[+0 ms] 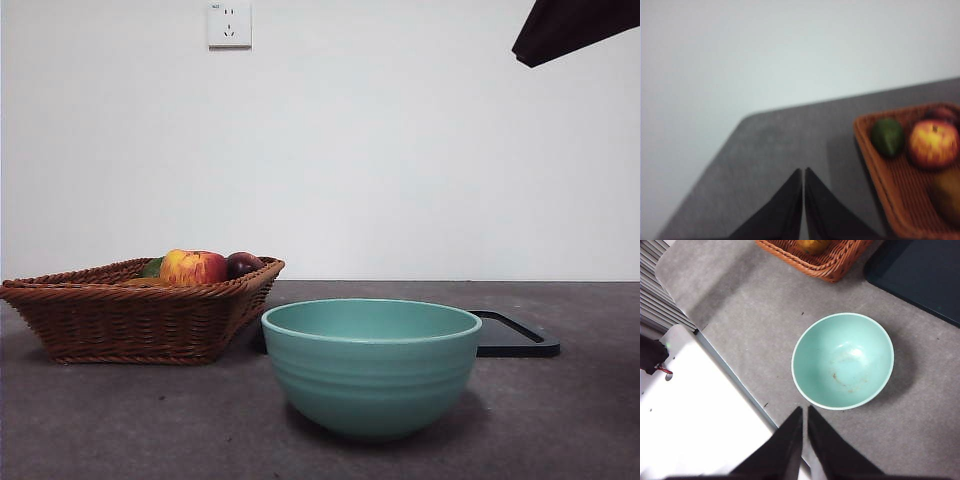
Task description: Pick up the wifruite, put it on the bowl, pick up the plate, put it on desk
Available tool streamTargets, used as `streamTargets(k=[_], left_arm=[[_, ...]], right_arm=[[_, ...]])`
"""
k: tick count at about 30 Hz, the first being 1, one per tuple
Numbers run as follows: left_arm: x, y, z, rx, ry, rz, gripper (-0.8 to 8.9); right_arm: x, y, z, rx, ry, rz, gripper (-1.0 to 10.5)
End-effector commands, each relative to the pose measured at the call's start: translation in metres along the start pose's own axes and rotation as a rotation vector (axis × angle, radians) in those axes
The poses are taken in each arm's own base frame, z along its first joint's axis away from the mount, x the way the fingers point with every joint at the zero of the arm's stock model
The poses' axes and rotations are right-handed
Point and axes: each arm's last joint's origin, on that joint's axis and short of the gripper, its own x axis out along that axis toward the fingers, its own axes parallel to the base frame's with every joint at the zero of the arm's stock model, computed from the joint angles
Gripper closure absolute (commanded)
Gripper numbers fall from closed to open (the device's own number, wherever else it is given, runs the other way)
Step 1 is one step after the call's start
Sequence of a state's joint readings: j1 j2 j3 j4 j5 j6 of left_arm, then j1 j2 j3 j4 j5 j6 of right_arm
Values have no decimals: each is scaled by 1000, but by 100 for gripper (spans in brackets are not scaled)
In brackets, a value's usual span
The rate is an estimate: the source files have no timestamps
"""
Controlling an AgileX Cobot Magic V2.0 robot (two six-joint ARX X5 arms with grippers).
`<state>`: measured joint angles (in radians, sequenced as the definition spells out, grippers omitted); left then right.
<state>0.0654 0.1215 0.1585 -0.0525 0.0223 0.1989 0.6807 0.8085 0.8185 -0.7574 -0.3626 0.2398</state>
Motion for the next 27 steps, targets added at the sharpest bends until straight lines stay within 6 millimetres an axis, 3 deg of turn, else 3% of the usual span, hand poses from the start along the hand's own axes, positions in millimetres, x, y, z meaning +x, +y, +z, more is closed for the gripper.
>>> streamTargets(k=[1, 13, 27], left_arm=[[-1, -1, -9, -18, 17, 9, 805], [-2, -7, -44, -40, 123, 6, 805], [-1, -9, -53, -71, 167, 0, 805]], right_arm=[[-1, 3, 4, -21, -13, 8, 941], [-1, 3, 4, -23, -19, 9, 941], [-1, 3, 5, -24, -20, 9, 941]])
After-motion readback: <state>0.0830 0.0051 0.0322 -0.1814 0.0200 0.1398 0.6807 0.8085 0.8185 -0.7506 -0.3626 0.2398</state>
